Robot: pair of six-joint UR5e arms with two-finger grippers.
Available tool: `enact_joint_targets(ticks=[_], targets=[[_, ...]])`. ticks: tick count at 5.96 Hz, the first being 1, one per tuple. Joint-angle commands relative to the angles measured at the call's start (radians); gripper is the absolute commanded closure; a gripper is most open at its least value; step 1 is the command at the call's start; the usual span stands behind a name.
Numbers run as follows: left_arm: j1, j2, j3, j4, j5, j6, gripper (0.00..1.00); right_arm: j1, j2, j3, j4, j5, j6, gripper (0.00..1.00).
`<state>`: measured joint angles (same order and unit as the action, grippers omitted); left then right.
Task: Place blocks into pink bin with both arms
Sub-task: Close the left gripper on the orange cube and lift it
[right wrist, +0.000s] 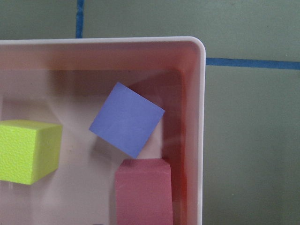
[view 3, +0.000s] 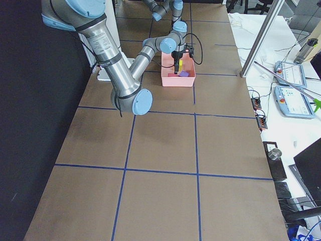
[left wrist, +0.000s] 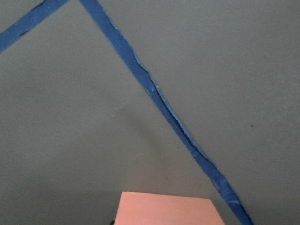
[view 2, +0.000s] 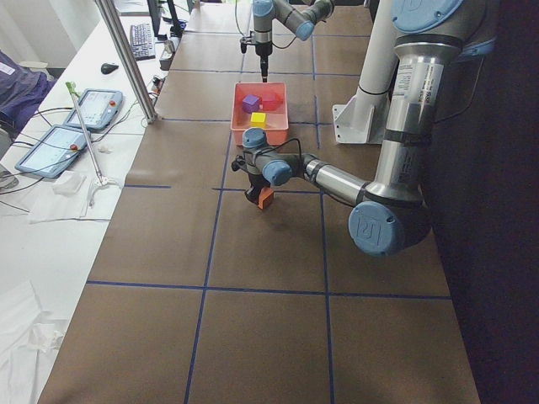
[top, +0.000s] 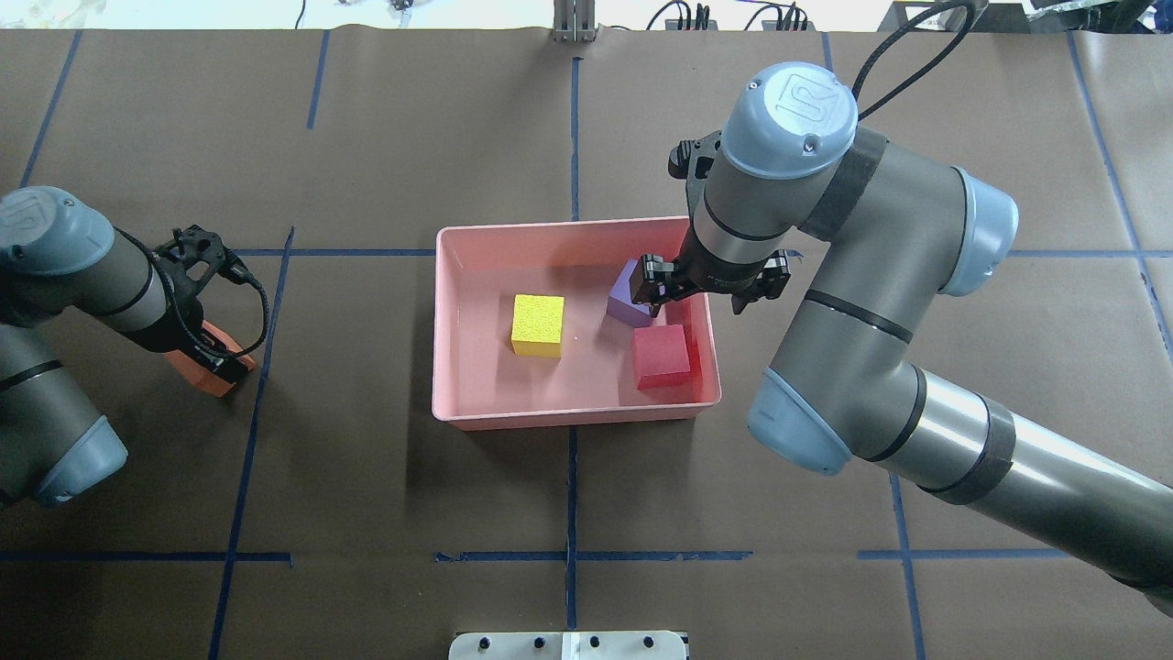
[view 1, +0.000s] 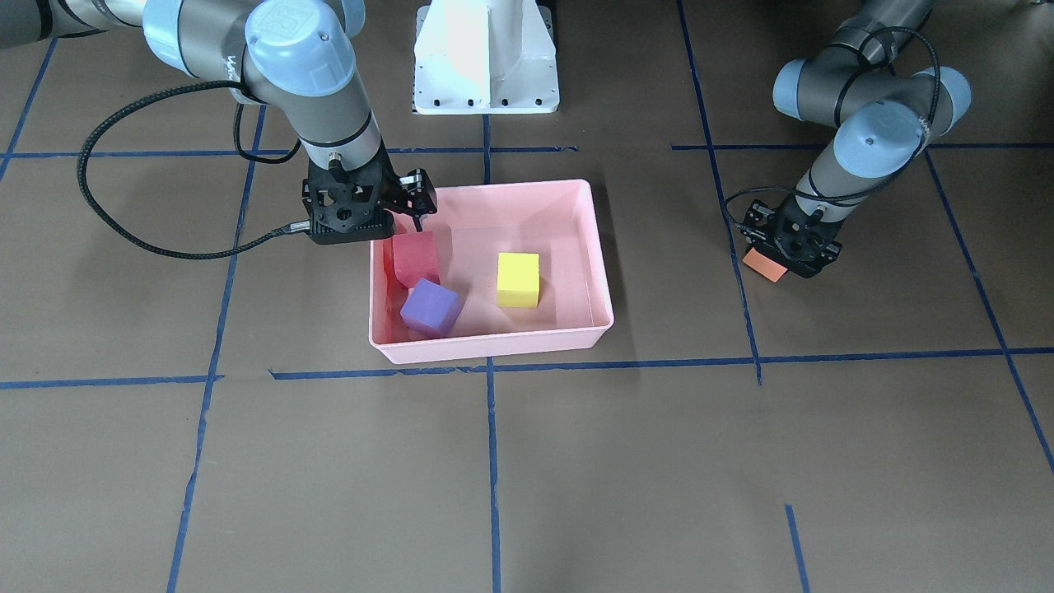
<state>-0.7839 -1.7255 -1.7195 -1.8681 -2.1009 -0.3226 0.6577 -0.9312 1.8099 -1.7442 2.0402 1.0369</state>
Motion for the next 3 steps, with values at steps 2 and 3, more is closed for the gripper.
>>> enact_joint_targets(ticks=[2, 3], targets=[[-0.057, -0.196, -0.112, 0.328, 0.004, -0.095, 0.46, 0.000, -0.037, 0.049, 0.000, 0.002, -0.009, 0.00], [-0.051, -0.301, -0.111, 0.413, 0.004, -0.224, 0.46, 0.005, -0.060, 0.070, 0.000, 0.002, -0.056, 0.00]])
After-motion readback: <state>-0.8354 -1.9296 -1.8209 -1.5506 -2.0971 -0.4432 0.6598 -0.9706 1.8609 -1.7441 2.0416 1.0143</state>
